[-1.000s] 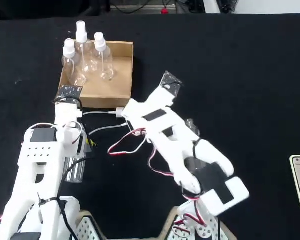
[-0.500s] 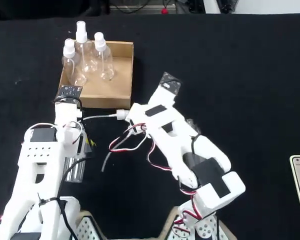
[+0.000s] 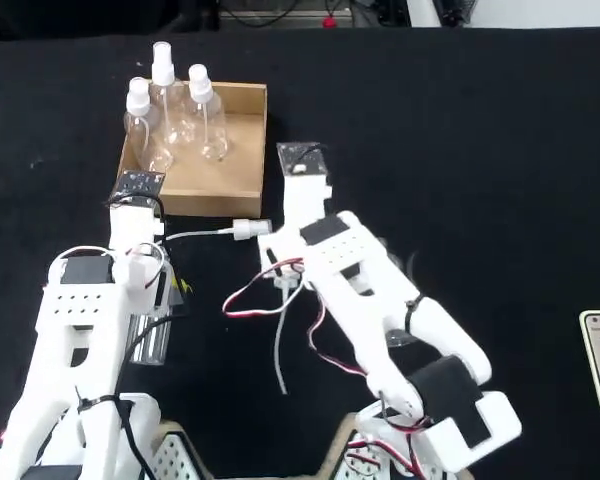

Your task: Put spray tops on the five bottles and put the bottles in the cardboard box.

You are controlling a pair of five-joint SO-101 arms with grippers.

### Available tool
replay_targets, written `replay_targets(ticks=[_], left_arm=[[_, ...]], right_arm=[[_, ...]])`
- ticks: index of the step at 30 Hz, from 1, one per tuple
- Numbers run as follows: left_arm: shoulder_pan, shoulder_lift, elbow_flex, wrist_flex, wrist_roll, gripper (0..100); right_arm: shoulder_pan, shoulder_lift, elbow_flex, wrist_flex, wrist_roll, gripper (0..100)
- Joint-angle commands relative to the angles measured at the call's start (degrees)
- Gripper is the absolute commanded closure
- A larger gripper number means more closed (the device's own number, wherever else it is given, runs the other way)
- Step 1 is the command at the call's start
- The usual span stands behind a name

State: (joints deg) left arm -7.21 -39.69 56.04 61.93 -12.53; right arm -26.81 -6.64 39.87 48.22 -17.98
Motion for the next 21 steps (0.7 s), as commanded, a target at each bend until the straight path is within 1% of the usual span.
replay_targets(ticks=[1, 6, 9, 14, 17, 21], left_arm=[[0.4, -1.3, -0.7, -0.7, 0.4, 84], [0.2, -1.3, -0.5, -0.7, 0.4, 84], [0.2, -1.3, -0.6, -0.7, 0.4, 84], [0.2, -1.3, -0.6, -0.7, 0.4, 84], [0.1, -1.3, -0.5, -0.7, 0.4, 84], [0.1, -1.3, -0.4, -0.7, 0.4, 84]], right_arm=[[-1.0, -3.2, 0.1, 1.9, 1.3, 73.5], [-1.1, -3.7, -2.4, 6.7, 1.1, 75.1], [-2.7, -3.2, -4.8, 9.8, 0.7, 74.8], [-6.5, 2.0, -4.7, 6.5, -10.7, 74.7], [-6.6, 6.0, -4.8, 4.3, -11.8, 75.0], [-4.0, 8.9, -5.9, 3.9, -11.8, 75.1]])
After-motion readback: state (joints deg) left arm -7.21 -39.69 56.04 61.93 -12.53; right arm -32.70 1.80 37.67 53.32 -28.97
